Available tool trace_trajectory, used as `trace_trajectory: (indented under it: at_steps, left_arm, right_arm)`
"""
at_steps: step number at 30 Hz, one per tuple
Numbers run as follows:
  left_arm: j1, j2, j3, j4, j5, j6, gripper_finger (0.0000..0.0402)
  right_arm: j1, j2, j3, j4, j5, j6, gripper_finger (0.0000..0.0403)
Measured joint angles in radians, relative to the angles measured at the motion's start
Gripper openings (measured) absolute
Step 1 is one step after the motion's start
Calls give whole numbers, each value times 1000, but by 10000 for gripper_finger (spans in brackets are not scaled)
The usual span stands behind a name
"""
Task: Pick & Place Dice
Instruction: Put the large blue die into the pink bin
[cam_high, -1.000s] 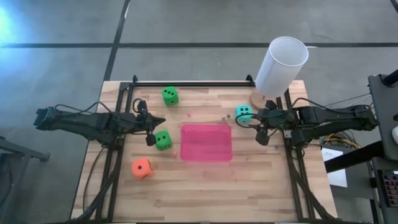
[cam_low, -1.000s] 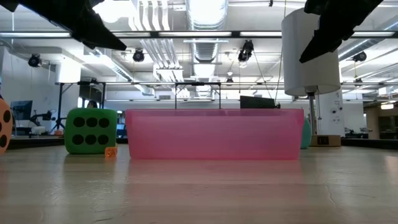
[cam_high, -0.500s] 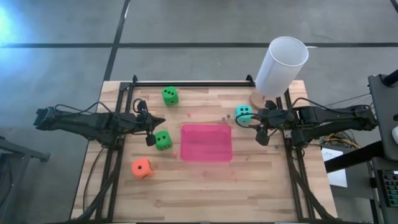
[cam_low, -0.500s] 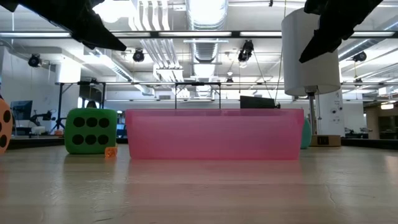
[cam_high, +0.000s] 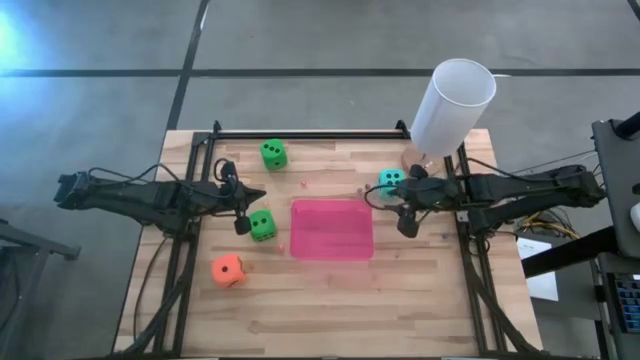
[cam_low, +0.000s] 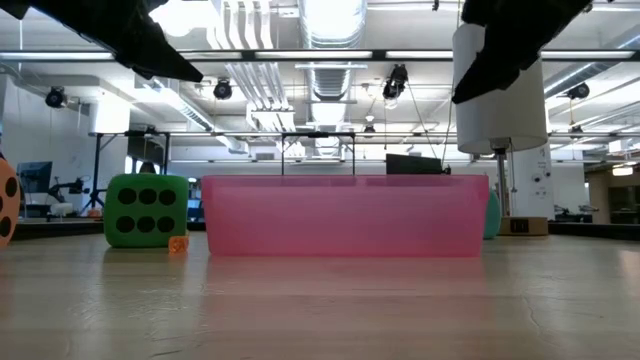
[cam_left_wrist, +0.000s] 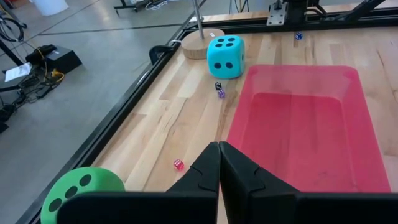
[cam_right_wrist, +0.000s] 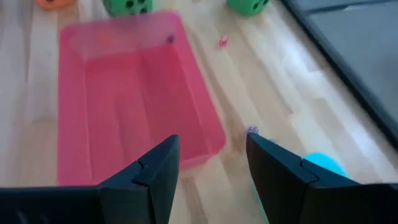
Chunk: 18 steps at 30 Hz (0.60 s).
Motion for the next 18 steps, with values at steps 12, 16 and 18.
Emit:
trace_trajectory:
  at_steps: [12,16,18]
  left_arm:
    - [0,0,0,0,0,1,8]
    - [0,0,0,-1,0,3,8]
    - [0,0,0,-1,0,3,8]
  right_arm:
    - [-11,177,201,-244,4,-43,198]
    - [-56,225,224,-262,4,-91,222]
    - [-84,237,222,-263,3,-112,240]
